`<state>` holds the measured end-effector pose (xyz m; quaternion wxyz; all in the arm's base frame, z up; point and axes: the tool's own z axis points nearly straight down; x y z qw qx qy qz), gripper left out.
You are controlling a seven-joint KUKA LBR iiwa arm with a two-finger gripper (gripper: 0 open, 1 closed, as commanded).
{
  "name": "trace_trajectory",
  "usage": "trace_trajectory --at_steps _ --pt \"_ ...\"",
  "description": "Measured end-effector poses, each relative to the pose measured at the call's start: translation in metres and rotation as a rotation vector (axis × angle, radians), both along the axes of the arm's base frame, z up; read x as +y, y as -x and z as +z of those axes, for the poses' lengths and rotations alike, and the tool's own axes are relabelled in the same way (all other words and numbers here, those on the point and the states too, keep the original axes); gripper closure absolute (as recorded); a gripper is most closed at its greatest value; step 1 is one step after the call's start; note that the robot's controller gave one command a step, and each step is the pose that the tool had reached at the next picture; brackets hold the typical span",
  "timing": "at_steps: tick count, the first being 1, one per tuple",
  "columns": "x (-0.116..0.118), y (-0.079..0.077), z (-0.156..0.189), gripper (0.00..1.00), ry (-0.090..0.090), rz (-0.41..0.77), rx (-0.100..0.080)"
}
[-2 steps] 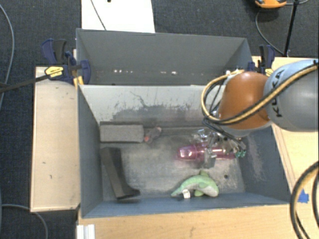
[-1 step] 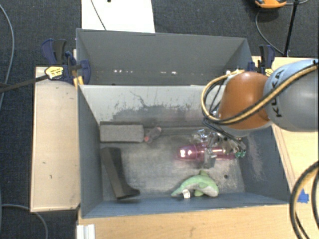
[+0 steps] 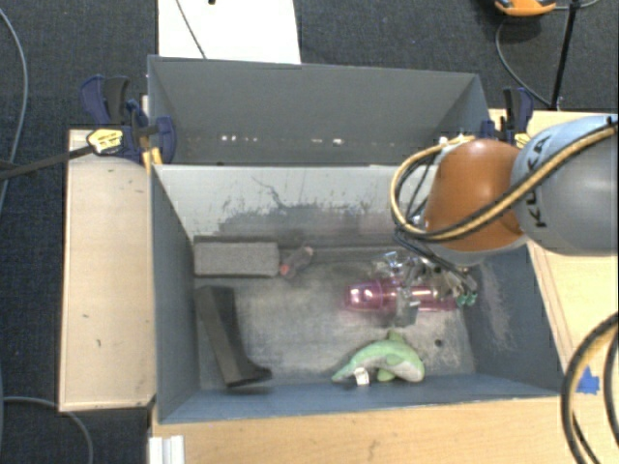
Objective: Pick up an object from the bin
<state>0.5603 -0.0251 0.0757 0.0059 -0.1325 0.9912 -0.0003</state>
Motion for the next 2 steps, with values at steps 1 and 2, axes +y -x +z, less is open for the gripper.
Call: trace_trajectory --at_steps 1,2 --pt "0.0 0.0 0.0 1.0 0.0 -0.003 0.0" --pt "0.0 0.0001 -0.0001 1.0 0.0 -0.003 0.001"
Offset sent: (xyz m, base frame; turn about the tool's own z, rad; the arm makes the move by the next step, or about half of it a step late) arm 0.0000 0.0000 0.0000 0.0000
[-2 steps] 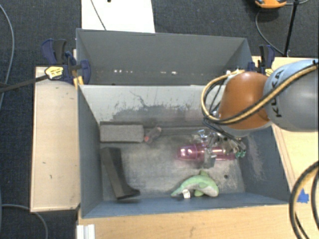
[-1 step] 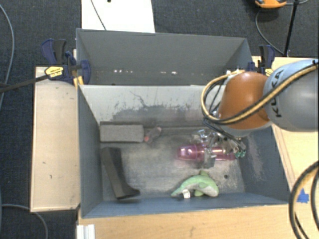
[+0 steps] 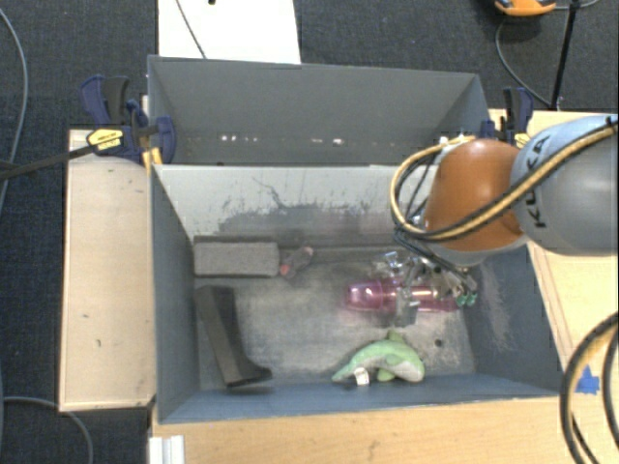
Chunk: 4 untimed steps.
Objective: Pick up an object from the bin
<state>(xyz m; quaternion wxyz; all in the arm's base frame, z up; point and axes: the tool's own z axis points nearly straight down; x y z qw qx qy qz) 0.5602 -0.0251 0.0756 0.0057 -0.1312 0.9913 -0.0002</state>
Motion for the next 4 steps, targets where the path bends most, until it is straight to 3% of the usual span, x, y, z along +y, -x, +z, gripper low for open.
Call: trace_trajectory --at_steps 4 --pt "0.0 0.0001 0.0 1.0 0.0 -0.003 0.001"
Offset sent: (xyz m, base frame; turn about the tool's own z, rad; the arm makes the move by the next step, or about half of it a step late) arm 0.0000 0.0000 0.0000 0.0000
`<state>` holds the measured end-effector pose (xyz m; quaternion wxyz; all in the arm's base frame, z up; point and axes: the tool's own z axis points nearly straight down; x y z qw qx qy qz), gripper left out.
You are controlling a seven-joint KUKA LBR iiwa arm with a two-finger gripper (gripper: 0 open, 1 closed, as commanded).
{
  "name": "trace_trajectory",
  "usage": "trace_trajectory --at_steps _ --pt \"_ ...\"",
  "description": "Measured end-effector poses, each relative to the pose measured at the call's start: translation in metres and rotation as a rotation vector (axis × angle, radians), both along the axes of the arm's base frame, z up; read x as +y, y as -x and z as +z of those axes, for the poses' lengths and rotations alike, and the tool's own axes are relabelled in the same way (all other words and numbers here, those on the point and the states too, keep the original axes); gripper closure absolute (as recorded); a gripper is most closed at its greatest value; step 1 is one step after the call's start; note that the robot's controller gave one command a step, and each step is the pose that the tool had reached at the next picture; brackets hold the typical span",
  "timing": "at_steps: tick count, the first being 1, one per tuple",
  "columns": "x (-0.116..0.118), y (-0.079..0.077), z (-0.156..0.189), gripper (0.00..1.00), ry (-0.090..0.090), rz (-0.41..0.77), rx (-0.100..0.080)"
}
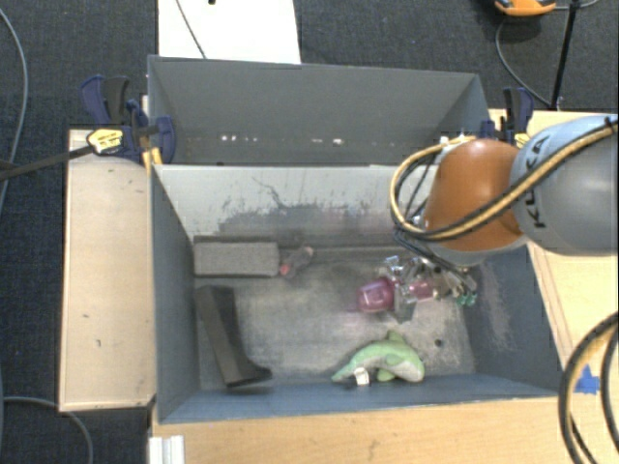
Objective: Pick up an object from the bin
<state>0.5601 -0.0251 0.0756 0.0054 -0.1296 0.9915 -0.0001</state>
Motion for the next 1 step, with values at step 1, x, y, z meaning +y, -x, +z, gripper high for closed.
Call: trace_trajectory --at_steps 1 --pt "0.0 0.0 0.0 1.0 0.0 -0.001 0.0"
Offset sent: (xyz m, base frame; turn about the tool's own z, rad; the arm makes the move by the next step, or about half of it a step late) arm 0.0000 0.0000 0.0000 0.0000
